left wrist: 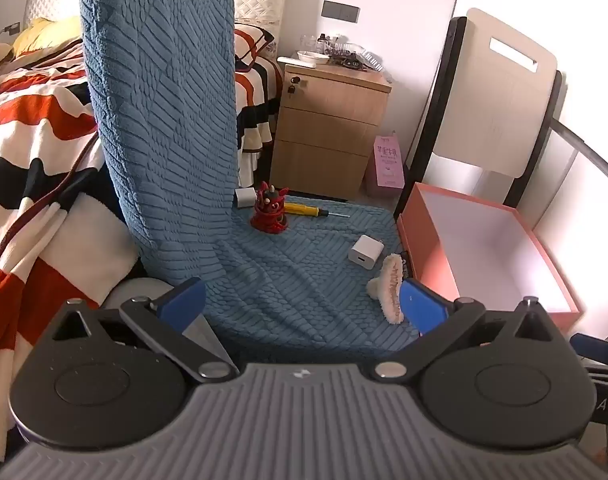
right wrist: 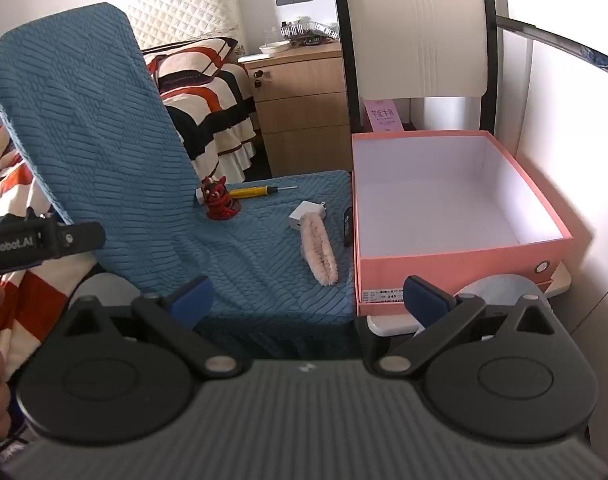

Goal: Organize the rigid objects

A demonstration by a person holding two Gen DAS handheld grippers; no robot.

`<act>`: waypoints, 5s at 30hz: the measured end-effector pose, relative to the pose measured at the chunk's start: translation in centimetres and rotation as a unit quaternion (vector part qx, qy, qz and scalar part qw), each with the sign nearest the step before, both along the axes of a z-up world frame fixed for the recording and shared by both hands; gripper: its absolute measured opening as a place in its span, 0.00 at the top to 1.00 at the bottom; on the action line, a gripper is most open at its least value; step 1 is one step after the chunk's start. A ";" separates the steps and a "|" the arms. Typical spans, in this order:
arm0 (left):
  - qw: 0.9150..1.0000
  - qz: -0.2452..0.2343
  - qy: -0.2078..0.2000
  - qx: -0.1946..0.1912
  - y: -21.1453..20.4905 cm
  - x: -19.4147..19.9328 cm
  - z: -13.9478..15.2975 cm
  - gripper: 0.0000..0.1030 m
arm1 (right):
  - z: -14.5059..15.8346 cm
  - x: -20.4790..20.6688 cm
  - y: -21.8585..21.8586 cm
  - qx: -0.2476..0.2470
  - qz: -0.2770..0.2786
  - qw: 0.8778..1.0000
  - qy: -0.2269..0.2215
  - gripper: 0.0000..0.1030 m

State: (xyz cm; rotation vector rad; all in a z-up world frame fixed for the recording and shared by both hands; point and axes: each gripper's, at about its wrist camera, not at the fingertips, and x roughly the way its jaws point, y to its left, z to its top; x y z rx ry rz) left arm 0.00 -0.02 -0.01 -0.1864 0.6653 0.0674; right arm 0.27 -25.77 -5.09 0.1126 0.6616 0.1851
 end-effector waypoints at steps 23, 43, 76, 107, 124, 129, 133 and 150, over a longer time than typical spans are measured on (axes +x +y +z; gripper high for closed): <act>1.000 -0.003 0.001 0.002 -0.2 -0.1 -0.1 0.00 | -0.1 0.0 0.4 -0.003 0.004 1.000 0.005 0.00; 1.000 -0.009 0.003 0.006 -0.2 -0.2 -0.7 0.00 | -0.5 0.0 0.5 0.001 0.005 1.000 0.015 0.00; 1.000 -0.009 -0.002 0.003 0.3 0.2 -2.2 0.00 | -2.1 0.5 0.9 0.014 0.017 1.000 0.022 0.00; 0.999 -0.030 0.004 0.020 0.2 5.4 -4.1 0.00 | -4.4 4.0 1.0 0.015 0.011 0.999 0.040 0.03; 0.999 -0.040 0.019 0.013 1.3 11.1 -4.6 0.00 | -4.7 8.1 3.0 0.009 0.045 0.999 0.026 0.11; 0.999 -0.040 0.021 0.017 1.2 12.4 -5.3 0.00 | -5.6 9.3 4.1 -0.006 0.058 0.998 0.021 0.15; 0.999 -0.047 0.012 0.017 1.4 13.6 -6.2 0.00 | -6.7 10.3 4.7 -0.006 0.066 0.997 0.027 0.23; 0.998 -0.058 0.010 0.017 2.0 22.8 -14.1 0.00 | -11.2 14.4 7.7 -0.095 0.081 0.992 -0.013 0.50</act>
